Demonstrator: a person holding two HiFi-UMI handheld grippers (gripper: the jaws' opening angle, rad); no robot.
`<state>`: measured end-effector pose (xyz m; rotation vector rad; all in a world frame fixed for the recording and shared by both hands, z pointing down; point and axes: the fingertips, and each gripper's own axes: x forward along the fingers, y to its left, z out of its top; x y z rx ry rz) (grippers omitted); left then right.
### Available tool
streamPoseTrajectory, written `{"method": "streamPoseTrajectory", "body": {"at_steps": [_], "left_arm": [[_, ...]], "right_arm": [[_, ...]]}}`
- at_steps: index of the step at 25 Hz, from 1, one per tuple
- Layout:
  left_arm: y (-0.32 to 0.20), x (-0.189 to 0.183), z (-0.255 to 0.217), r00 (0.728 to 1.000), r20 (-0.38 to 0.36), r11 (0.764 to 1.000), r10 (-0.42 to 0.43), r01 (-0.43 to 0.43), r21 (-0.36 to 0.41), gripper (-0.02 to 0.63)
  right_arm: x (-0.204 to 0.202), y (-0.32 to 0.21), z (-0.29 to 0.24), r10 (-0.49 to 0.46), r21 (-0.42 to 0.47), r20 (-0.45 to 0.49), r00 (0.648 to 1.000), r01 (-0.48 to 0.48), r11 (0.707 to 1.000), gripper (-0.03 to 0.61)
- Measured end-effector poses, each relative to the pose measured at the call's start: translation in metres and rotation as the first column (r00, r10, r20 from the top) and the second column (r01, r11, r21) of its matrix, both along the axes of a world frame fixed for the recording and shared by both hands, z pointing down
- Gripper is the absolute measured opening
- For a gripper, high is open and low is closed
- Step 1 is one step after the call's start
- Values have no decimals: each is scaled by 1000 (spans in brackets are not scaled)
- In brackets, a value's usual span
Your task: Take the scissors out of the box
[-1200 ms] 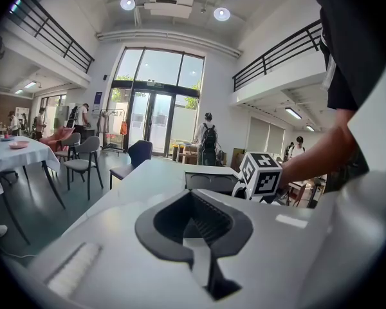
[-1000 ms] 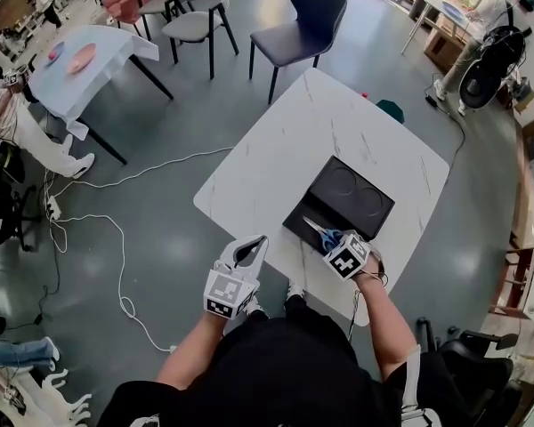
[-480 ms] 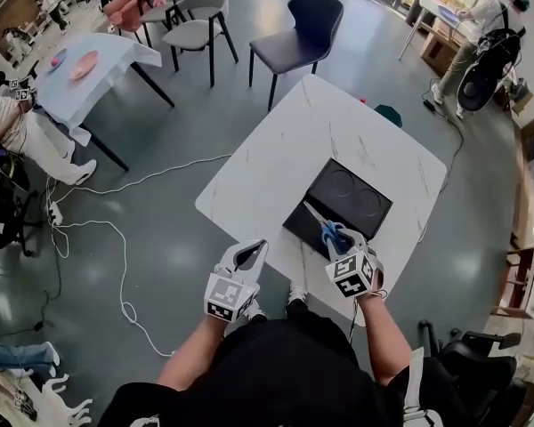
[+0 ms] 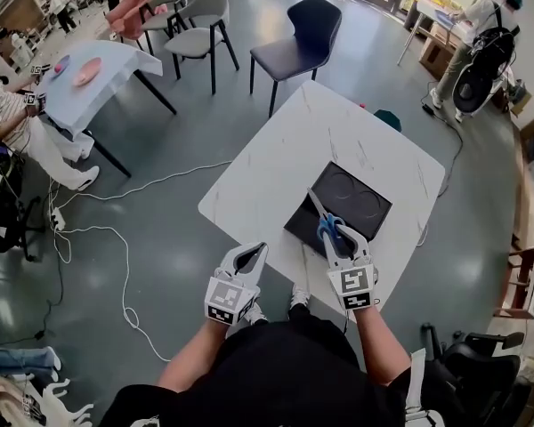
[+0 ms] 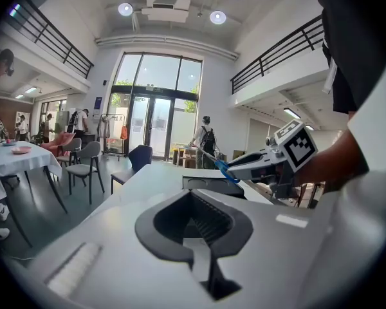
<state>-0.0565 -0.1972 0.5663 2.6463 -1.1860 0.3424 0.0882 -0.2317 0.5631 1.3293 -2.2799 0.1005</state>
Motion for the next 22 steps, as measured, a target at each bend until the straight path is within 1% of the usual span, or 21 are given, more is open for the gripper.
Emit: {"method": "streamPoseTrajectory", "body": {"at_steps": [5, 8, 10, 12, 14, 16, 22], "left_arm": [[-1, -4, -7, 999, -31, 999, -30, 30, 10, 9], [-3, -8, -13, 997, -51, 998, -60, 61, 27, 9], [-4, -11, -18, 996, -53, 996, -79, 81, 40, 9], [-7, -19, -23, 991, -46, 990, -122, 124, 62, 9], [-11, -31, -30, 982, -49, 979, -185, 188, 83, 9], [-16, -41, -36, 972, -58, 967, -229, 234, 102, 9], [-22, -52, -52, 961, -54, 947, -271, 276, 162, 9]], "right_arm": [[-4, 2, -34, 45, 97, 155, 987, -60, 993, 91], [0, 4, -53, 82, 159, 254, 964, -126, 979, 92], [1, 7, -64, 94, 192, 300, 949, -156, 969, 92], [0, 10, -72, 96, 209, 327, 940, -171, 963, 92], [-2, 10, -78, 98, 212, 350, 932, -181, 960, 92], [-2, 11, -83, 103, 220, 365, 925, -193, 956, 92], [2, 16, -93, 97, 256, 373, 923, -203, 945, 92]]}}
